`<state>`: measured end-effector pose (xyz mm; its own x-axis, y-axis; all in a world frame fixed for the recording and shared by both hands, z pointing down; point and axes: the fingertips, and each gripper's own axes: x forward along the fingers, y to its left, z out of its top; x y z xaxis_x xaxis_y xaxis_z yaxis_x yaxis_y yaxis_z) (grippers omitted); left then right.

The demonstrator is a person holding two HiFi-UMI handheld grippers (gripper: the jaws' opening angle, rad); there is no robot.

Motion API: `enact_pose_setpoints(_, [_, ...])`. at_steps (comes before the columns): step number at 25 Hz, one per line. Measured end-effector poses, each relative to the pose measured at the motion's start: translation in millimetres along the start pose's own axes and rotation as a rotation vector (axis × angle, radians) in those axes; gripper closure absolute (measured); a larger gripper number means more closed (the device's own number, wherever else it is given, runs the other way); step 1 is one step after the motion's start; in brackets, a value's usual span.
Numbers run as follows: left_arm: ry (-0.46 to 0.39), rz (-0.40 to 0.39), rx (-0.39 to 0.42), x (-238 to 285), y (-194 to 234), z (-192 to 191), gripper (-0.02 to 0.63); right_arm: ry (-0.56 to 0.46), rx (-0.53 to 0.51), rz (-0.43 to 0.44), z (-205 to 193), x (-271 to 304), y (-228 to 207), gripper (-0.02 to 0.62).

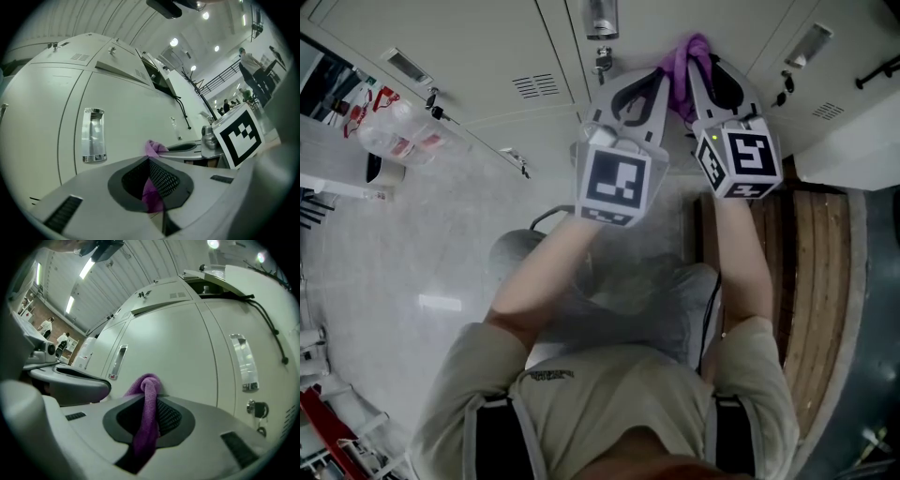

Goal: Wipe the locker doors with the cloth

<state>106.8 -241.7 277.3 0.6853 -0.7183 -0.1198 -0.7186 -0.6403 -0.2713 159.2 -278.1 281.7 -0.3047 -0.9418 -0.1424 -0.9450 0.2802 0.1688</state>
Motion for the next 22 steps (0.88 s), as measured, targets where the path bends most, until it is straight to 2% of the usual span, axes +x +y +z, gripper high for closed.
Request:
enact_pose_setpoints(12, [0.004, -0.064, -0.03, 28.6, -34.7, -6.2, 0.604, 0.042, -0.011, -0.087, -18.4, -24.3, -48.2, 0.54])
enact_pose_setpoints(22, [0.002, -0.079, -0.032, 34.1, -44.2, -3.2, 0.604, 0.055, -0.003, -0.101, -21.8, -29.7, -57.2, 0.54])
